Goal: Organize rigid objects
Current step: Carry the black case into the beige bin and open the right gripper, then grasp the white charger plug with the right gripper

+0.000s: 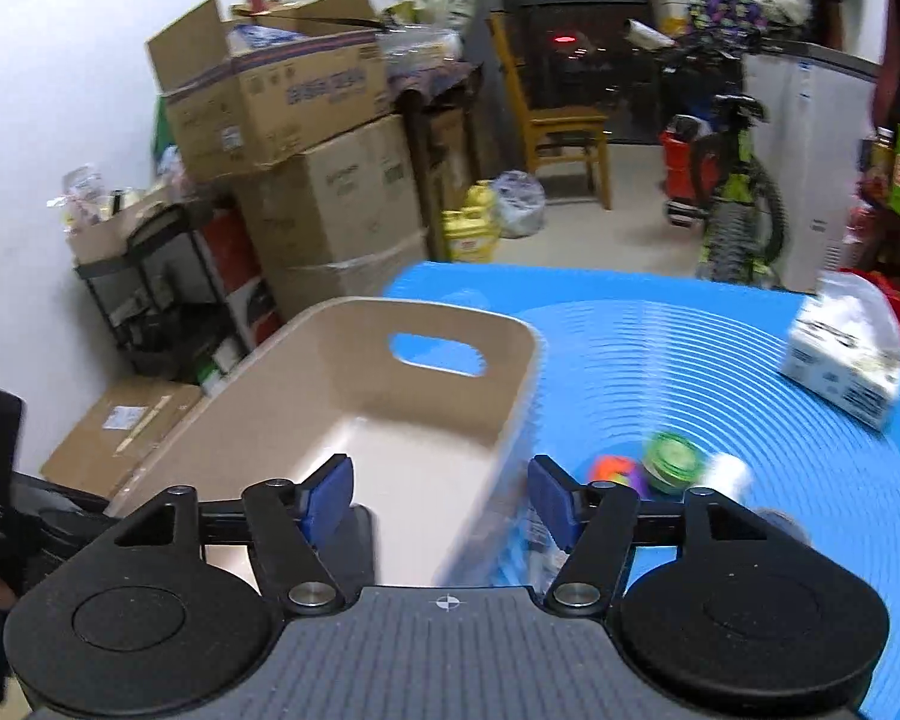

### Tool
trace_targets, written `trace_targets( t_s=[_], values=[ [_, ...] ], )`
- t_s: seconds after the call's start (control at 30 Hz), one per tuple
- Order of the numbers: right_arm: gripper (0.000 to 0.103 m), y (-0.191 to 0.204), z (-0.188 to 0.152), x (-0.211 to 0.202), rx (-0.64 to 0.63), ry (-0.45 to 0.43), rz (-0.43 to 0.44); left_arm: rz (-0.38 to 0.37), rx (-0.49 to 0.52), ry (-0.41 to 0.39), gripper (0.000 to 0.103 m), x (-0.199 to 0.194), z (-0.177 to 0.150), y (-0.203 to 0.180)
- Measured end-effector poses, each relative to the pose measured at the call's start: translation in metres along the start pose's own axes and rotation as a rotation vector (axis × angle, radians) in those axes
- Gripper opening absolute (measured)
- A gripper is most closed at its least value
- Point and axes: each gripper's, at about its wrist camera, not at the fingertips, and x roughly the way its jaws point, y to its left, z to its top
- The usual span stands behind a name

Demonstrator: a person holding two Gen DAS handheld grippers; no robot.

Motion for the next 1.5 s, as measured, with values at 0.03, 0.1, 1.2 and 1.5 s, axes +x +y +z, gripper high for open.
trace_targets(
  t_s=[0.03, 0.1, 1.2, 1.5],
  values=[
    [0.073, -0.006, -0.004, 0.0, 0.007, 0.007, -0.014, 0.0, 0.0, 0.0, 0.009, 0.0, 0.0, 0.0],
    [0.073, -0.018, -0.013, 0.0, 0.024, 0.027, -0.048, -0.001, -0.002, -0.001, 0.009, 0.0, 0.0, 0.0],
    [0.042, -0.04, -0.091, 0.067, -0.012, 0.314, -0.152, -0.004, -0.014, -0.004, 0.009, -0.002, -0.001, 0.003],
    [0.042, -0.04, -0.066, 0.042, 0.001, 0.168, -0.179, -0.004, -0.015, -0.004, 0.009, -0.001, -0.002, 0.002]
  ],
)
